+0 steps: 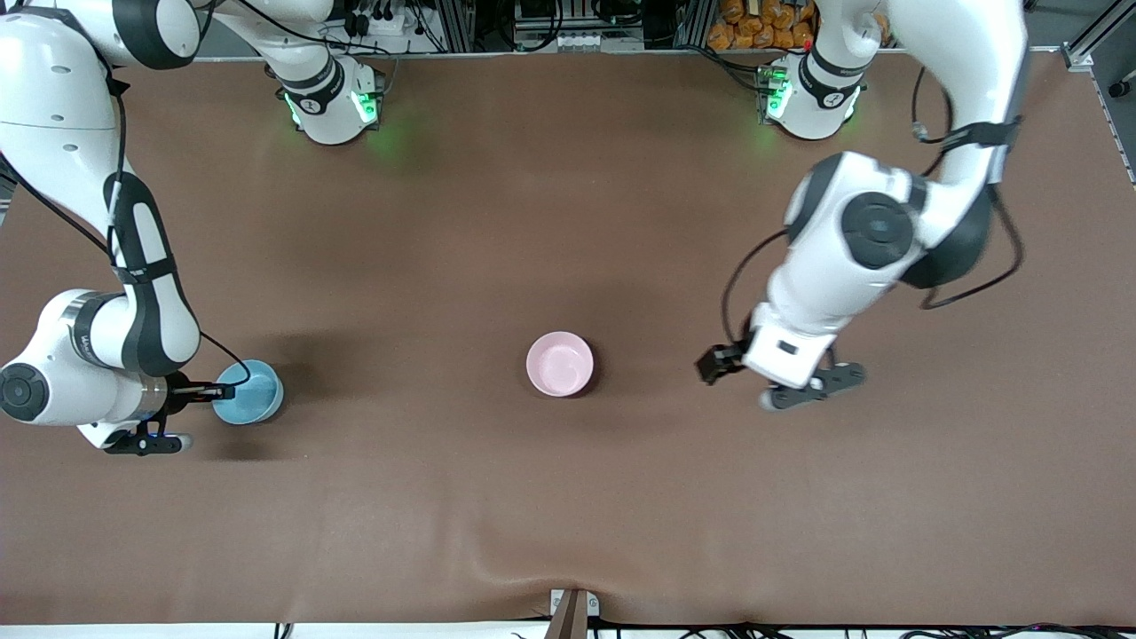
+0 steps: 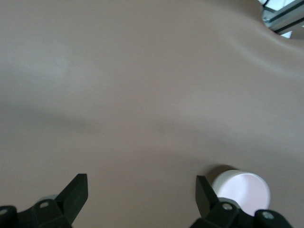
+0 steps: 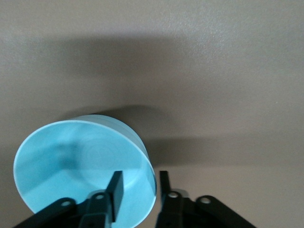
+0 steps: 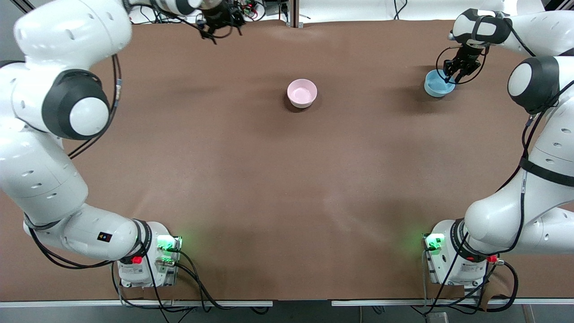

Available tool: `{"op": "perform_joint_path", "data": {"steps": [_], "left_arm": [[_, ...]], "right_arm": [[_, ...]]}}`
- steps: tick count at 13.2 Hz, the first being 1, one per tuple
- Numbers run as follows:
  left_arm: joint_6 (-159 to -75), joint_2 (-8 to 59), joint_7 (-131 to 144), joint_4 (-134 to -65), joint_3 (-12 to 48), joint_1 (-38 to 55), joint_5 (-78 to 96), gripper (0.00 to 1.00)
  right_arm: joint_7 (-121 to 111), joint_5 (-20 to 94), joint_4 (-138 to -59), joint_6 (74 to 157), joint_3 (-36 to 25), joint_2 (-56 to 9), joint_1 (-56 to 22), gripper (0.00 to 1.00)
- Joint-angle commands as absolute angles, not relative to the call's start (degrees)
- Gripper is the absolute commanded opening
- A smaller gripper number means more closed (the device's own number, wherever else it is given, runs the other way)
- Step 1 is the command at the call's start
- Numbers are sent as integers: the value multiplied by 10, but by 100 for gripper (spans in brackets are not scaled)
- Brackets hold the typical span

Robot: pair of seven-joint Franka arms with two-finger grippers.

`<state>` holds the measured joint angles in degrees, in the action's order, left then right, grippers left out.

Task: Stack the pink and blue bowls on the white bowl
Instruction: 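Grasp the blue bowl rim with the right gripper while the left gripper withdraws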

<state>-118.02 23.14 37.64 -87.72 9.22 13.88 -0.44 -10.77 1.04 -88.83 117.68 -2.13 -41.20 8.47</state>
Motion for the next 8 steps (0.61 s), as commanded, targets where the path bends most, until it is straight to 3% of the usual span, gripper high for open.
{"op": "perform_joint_path", "data": {"steps": [1, 2, 3, 4, 8], "left_arm": [[-1137, 200, 295, -889, 98, 99, -13, 100], [-1129, 198, 262, -889, 101, 77, -13, 100], [-1122, 185, 237, -893, 102, 60, -12, 100], [-1096, 173, 208, -892, 102, 54, -9, 100], [-1001, 110, 168, -890, 103, 20, -5, 100]], "right_arm": [[-120, 11, -901, 1197, -18, -414, 90, 17], [-120, 11, -902, 1199, -18, -415, 90, 16], [-120, 11, -902, 1200, -18, -415, 90, 3], [-120, 11, -902, 1199, -18, -416, 90, 0], [-113, 11, -899, 1182, -12, -408, 83, 0]]}}
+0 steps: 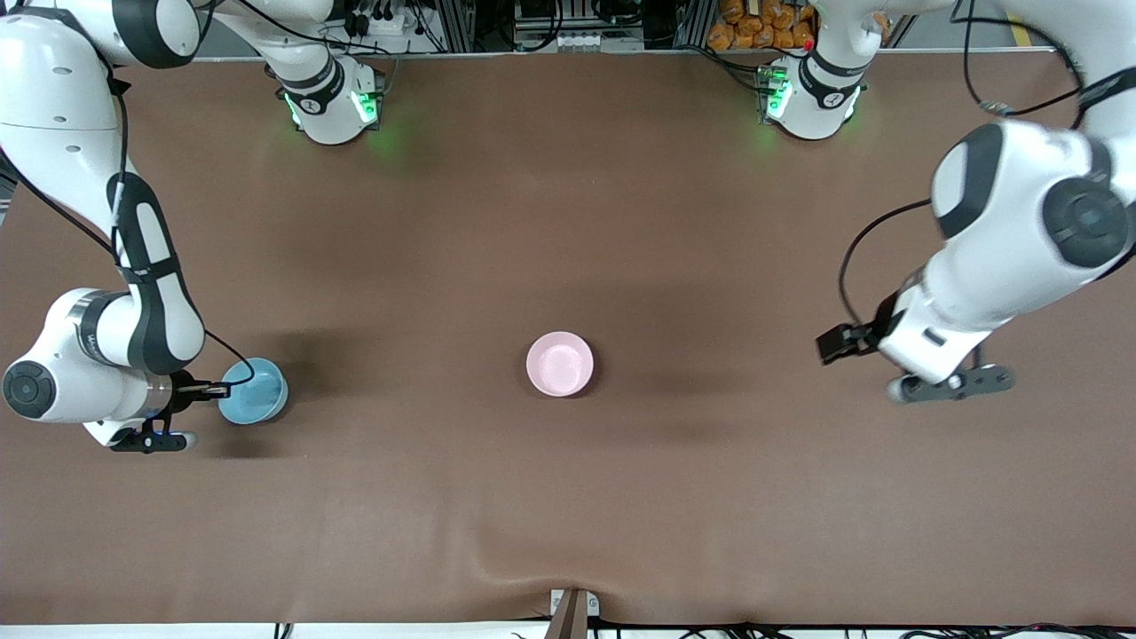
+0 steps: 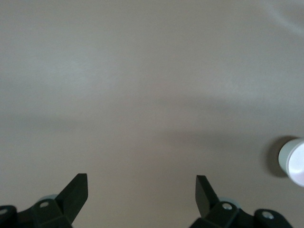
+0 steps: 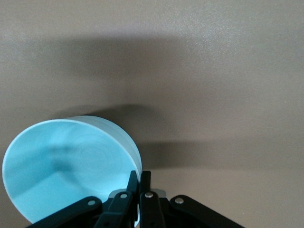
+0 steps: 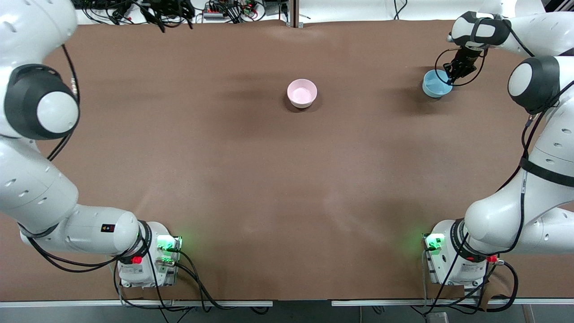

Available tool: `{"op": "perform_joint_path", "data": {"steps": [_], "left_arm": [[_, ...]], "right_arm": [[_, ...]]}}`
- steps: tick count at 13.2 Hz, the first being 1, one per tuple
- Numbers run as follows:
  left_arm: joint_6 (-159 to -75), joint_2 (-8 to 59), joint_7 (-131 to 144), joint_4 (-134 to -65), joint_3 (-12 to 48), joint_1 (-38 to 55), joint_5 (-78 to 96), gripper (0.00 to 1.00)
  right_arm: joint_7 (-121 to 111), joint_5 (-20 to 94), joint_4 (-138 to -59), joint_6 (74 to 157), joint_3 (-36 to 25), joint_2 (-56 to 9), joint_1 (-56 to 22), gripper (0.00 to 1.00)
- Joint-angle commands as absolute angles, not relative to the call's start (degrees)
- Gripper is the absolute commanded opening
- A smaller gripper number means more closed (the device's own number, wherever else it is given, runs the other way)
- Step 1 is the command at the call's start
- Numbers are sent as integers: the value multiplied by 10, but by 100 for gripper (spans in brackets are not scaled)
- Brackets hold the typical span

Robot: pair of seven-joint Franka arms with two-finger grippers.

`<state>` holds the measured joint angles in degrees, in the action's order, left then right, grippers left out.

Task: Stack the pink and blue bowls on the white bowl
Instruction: 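Grasp the blue bowl rim with the right gripper while the left gripper withdraws, then carry the blue bowl with the right gripper over the pink bowl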

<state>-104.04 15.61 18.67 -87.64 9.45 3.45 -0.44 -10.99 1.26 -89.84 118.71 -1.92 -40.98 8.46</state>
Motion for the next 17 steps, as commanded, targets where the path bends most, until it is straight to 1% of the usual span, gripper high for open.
{"op": "perform_joint_path", "data": {"steps": [1, 4, 6, 8, 11, 13, 14, 17], "left_arm": [[-980, 93, 164, -891, 102, 18, -5, 100], [-912, 35, 151, -896, 96, 15, -4, 100], [-876, -15, 121, -907, 76, 12, 0, 100], [-874, -60, 119, -939, 70, 12, 10, 100], [-864, -75, 117, -939, 62, 13, 10, 100], [-863, -73, 87, -928, 54, 13, 6, 100], [-863, -65, 66, -910, 41, 16, 5, 100], [-864, -39, 37, -888, 35, 20, -3, 100]], "right_arm": [[-111, 13, -893, 1156, -4, -400, 81, 0], [-81, 95, -884, 1100, 11, -369, 74, 0], [0, 106, -882, 1065, 12, -350, 39, 0], [84, 119, -882, 1049, 22, -342, 4, 0], [193, 212, -881, 1052, 38, -342, -31, 0], [253, 270, -880, 1056, 38, -343, -62, 0], [272, 288, -880, 1062, 37, -343, -82, 0], [367, 303, -880, 1125, 37, -346, -140, 0]]}}
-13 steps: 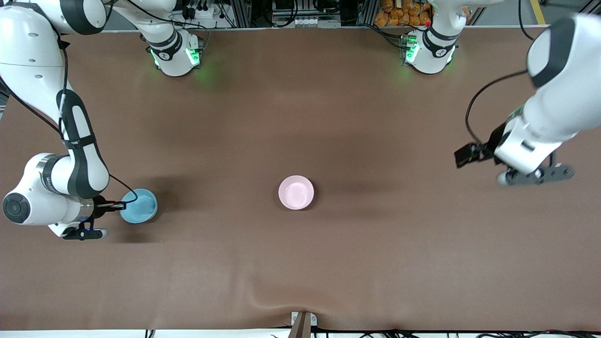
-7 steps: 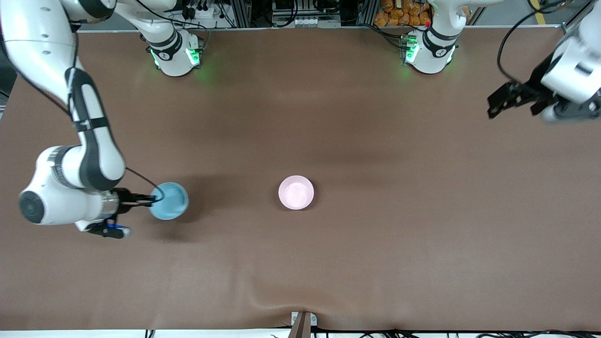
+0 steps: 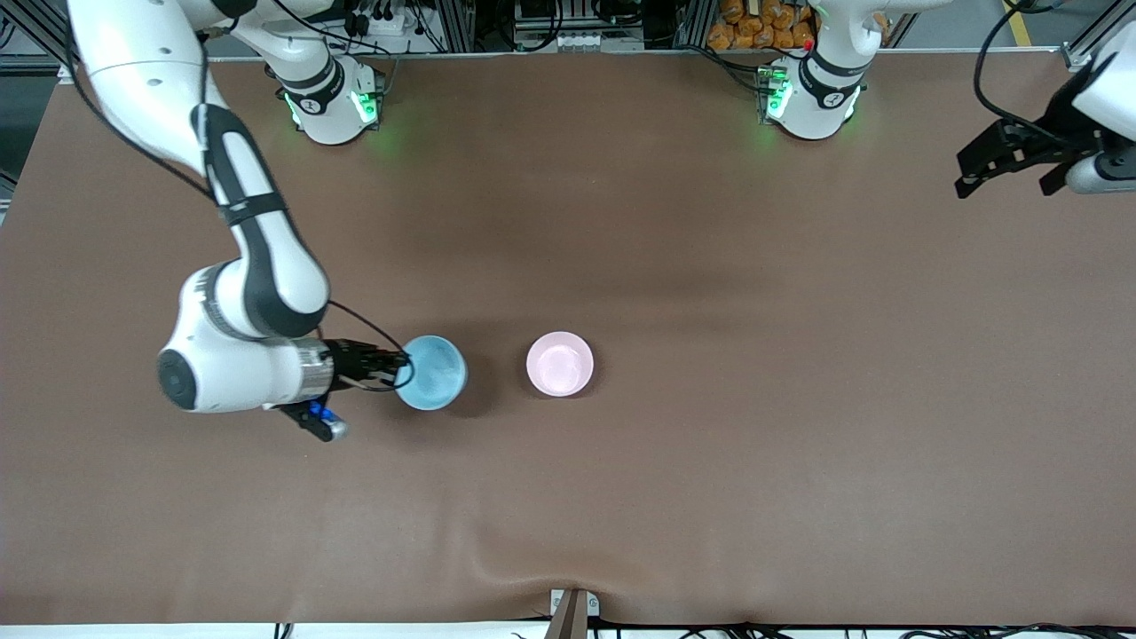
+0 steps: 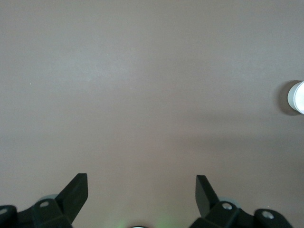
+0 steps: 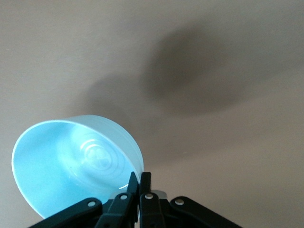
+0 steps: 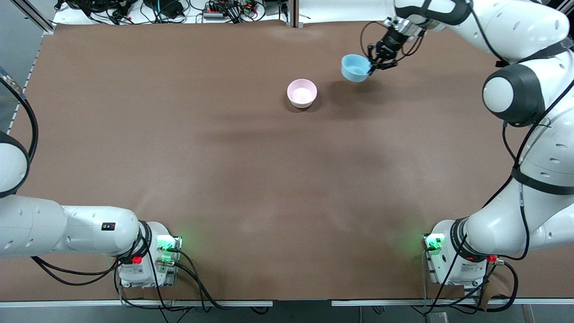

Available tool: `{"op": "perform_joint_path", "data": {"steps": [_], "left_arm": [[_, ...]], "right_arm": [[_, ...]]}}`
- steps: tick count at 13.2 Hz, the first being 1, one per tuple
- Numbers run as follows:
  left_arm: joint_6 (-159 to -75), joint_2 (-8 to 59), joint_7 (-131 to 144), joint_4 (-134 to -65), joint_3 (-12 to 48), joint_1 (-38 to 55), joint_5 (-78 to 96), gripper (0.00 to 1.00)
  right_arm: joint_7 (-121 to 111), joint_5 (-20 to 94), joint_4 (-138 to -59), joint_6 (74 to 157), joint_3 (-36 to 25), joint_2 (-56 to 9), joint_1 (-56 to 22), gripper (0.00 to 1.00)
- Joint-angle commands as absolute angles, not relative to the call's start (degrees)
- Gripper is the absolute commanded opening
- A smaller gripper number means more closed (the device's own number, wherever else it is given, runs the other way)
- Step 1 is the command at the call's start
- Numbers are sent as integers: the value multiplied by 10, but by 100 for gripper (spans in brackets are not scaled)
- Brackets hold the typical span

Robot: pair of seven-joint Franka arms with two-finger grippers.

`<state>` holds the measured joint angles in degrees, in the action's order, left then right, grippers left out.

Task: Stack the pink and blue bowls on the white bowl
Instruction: 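Carry the blue bowl with the right gripper over the pink bowl, then lower the blue bowl into the pink bowl and open the right gripper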

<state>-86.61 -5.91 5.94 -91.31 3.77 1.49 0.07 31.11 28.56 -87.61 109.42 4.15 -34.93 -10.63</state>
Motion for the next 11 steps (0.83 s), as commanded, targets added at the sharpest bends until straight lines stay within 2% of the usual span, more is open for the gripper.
{"op": "perform_joint_path", "data": {"steps": [1, 6, 11], "left_arm": [[-865, -39, 34, -888, 35, 21, -6, 100], [-865, -38, 40, -890, 35, 22, -2, 100], [-864, -38, 44, -891, 35, 22, -2, 100]], "right_arm": [[393, 304, -880, 1142, 37, -348, -156, 0], [495, 296, -879, 1275, 35, -375, -257, 0], [528, 288, -882, 1283, 31, -391, -296, 0]]}}
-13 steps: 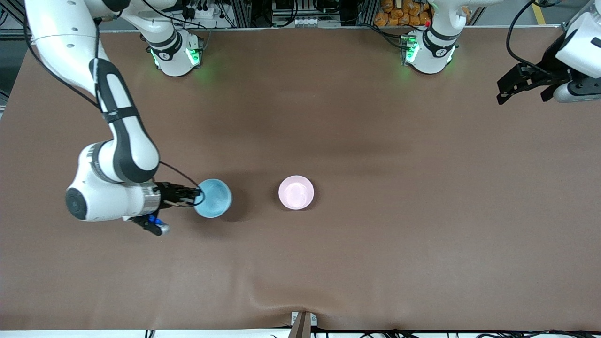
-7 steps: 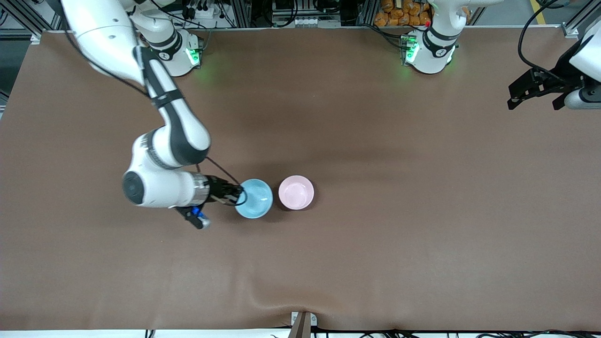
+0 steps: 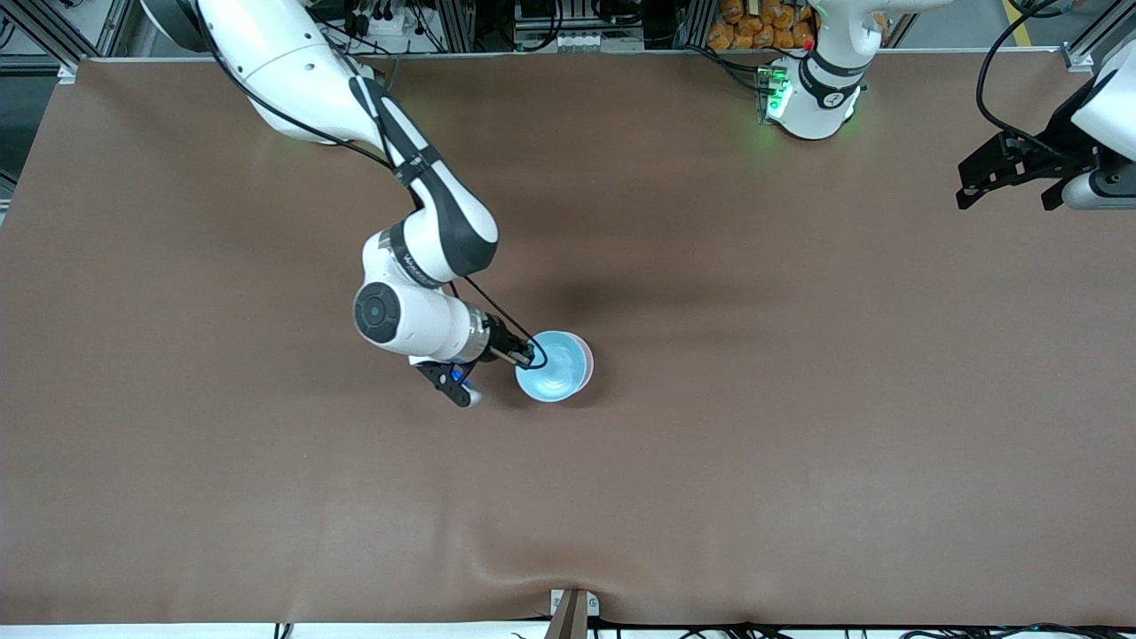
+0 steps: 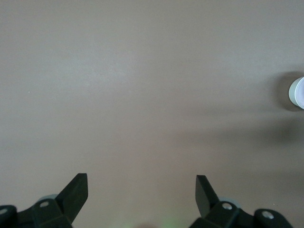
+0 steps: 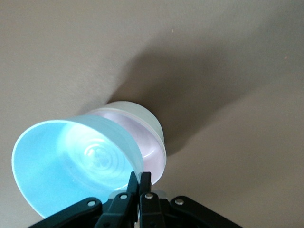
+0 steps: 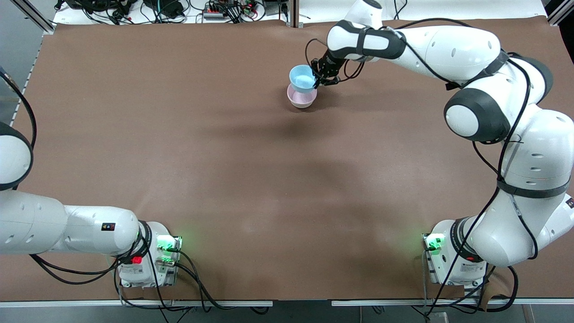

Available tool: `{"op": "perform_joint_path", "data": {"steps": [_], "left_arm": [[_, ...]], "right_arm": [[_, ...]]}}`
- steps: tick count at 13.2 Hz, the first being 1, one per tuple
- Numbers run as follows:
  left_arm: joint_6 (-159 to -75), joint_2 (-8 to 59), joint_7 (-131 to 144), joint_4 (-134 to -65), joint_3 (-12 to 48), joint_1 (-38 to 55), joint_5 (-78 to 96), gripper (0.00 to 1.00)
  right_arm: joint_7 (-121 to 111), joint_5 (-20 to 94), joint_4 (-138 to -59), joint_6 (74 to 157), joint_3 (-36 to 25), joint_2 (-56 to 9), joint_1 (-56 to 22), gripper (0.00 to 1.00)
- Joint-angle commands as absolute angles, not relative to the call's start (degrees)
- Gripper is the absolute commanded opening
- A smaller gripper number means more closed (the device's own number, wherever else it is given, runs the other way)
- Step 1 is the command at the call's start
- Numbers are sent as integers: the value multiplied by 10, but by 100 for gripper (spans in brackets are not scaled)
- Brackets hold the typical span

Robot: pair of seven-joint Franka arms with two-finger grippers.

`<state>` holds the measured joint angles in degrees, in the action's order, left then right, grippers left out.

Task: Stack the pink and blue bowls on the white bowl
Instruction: 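Lower the blue bowl into the pink bowl and open the right gripper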

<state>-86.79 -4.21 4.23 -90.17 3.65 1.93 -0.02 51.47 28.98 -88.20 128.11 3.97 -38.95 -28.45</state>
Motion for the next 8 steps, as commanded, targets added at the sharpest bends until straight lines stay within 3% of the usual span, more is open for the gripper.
{"op": "perform_joint_path", "data": {"steps": [1, 6, 7, 8], "left_arm": [[-864, -37, 42, -891, 35, 20, -2, 100], [-864, -34, 40, -889, 37, 16, -4, 100], [-863, -34, 41, -890, 37, 16, -4, 100], [-863, -34, 42, -889, 38, 17, -4, 100]], "right_arm": [[528, 280, -885, 1282, 30, -390, -296, 0], [527, 223, -892, 1281, 30, -391, -296, 2], [527, 206, -892, 1281, 30, -391, -296, 35], [528, 200, -892, 1279, 30, -391, -296, 92]]}}
